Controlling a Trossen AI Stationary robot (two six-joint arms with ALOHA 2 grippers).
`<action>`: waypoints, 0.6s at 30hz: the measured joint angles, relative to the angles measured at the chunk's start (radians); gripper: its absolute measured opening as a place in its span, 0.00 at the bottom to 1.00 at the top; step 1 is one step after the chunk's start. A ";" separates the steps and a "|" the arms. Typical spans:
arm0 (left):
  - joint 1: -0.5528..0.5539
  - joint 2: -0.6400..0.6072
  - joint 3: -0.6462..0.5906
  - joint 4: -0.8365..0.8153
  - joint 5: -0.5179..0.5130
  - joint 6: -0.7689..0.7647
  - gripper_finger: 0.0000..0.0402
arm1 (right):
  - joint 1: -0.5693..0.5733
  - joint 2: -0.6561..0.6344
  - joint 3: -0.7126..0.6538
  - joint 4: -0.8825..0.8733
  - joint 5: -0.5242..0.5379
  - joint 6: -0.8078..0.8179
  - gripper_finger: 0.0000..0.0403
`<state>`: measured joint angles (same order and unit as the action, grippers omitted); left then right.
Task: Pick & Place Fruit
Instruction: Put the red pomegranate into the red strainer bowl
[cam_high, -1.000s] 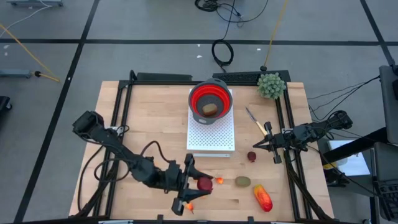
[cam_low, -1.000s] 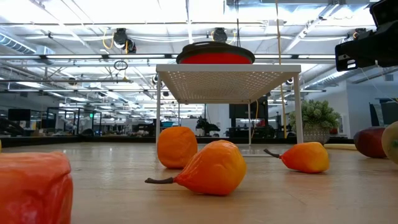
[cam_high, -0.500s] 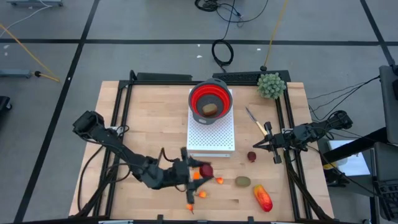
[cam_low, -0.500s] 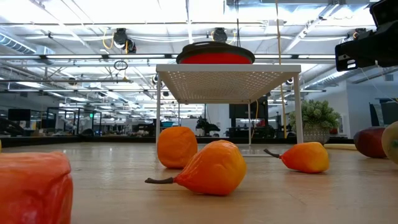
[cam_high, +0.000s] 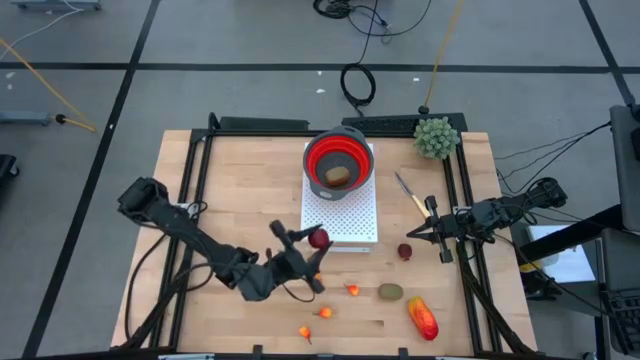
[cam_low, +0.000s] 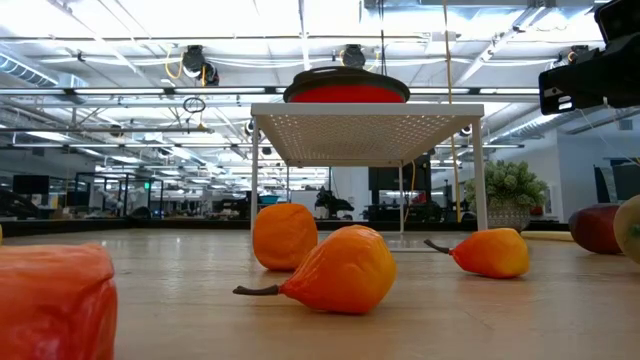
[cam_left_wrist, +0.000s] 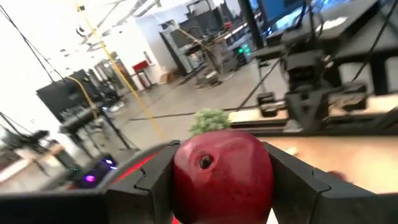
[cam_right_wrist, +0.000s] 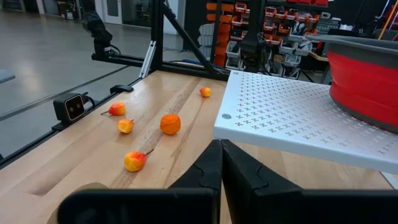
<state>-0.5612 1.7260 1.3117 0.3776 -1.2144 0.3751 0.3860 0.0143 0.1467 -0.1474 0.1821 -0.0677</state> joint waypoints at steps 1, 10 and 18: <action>0.008 0.000 0.000 -0.003 0.000 0.022 0.50 | 0.000 0.000 0.000 0.000 0.000 0.000 0.00; 0.101 0.000 0.000 0.001 0.000 0.158 0.46 | 0.000 0.000 0.000 0.000 0.000 0.000 0.00; 0.205 0.000 0.000 0.000 0.018 0.175 0.50 | 0.000 0.000 0.000 0.000 0.000 0.000 0.00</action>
<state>-0.3561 1.7264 1.3117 0.3780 -1.1966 0.5505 0.3860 0.0143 0.1471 -0.1474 0.1818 -0.0681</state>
